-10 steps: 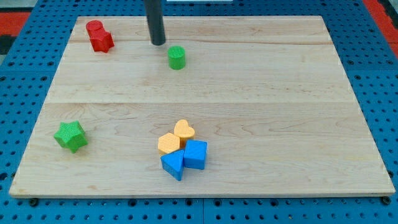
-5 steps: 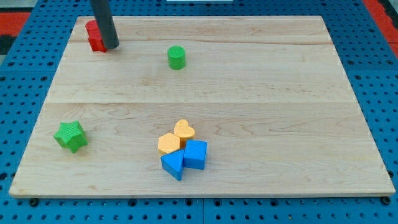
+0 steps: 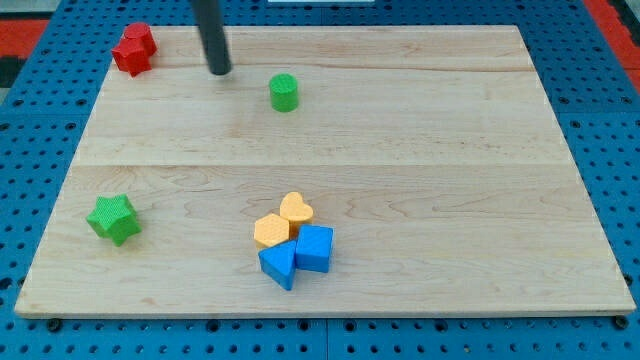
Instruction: Push the green circle into the green star
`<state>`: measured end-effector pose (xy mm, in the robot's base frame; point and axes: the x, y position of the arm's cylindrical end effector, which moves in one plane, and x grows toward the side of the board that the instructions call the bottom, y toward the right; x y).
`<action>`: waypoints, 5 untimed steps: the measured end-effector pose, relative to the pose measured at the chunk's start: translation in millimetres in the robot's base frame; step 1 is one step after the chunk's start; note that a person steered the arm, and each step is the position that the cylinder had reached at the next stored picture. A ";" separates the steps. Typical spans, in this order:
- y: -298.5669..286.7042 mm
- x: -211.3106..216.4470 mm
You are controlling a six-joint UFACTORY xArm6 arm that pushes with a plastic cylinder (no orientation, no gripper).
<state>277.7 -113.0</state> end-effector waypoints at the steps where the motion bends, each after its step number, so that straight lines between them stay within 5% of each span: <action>1: 33.7 10.7; 3: 63.2 13.8; 5: 21.5 47.5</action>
<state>325.2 -91.5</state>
